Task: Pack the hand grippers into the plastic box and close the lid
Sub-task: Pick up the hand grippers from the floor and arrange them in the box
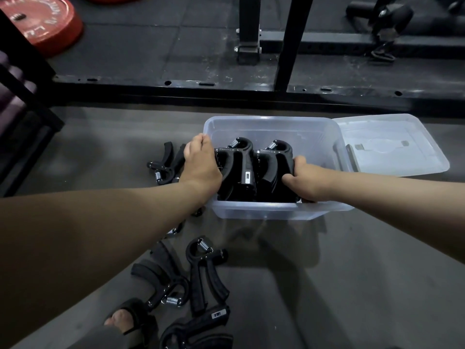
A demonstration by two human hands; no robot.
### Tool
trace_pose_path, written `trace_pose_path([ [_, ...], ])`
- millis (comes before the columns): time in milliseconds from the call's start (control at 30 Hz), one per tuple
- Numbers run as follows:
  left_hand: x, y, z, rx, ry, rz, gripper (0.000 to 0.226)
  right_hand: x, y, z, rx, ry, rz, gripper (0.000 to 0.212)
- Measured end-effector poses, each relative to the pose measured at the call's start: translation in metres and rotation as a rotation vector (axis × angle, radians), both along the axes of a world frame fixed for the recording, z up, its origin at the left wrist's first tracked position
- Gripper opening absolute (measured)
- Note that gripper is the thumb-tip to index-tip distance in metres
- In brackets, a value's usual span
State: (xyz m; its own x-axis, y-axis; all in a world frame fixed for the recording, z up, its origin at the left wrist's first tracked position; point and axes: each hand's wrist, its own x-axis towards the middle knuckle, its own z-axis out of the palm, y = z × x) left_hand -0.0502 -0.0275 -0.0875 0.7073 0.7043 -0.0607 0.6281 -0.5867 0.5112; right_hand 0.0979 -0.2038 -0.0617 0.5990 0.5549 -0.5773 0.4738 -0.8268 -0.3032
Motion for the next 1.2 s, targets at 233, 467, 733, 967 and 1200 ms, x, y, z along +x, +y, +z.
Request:
trace_pose_path([
  [233, 0.000, 0.000, 0.000, -0.005, 0.000, 0.004, 0.071, -0.004, 0.002, 0.000, -0.021, -0.089, 0.107, 0.019],
  [467, -0.001, -0.001, 0.003, -0.027, 0.038, -0.020, 0.073, -0.006, -0.004, -0.006, -0.013, -0.086, 0.005, 0.054],
  [733, -0.001, 0.002, 0.002, -0.016, 0.041, -0.038, 0.072, -0.052, -0.031, 0.006, 0.487, -0.427, 0.326, 0.046],
  [967, 0.000, -0.001, 0.001, 0.017, 0.041, -0.015, 0.071, -0.092, -0.017, -0.014, 0.489, -0.542, 0.696, 0.048],
  [1200, 0.000, 0.001, 0.000, 0.012, 0.030, -0.015, 0.068, -0.140, -0.008, -0.049, 0.559, -0.443, 1.135, 0.033],
])
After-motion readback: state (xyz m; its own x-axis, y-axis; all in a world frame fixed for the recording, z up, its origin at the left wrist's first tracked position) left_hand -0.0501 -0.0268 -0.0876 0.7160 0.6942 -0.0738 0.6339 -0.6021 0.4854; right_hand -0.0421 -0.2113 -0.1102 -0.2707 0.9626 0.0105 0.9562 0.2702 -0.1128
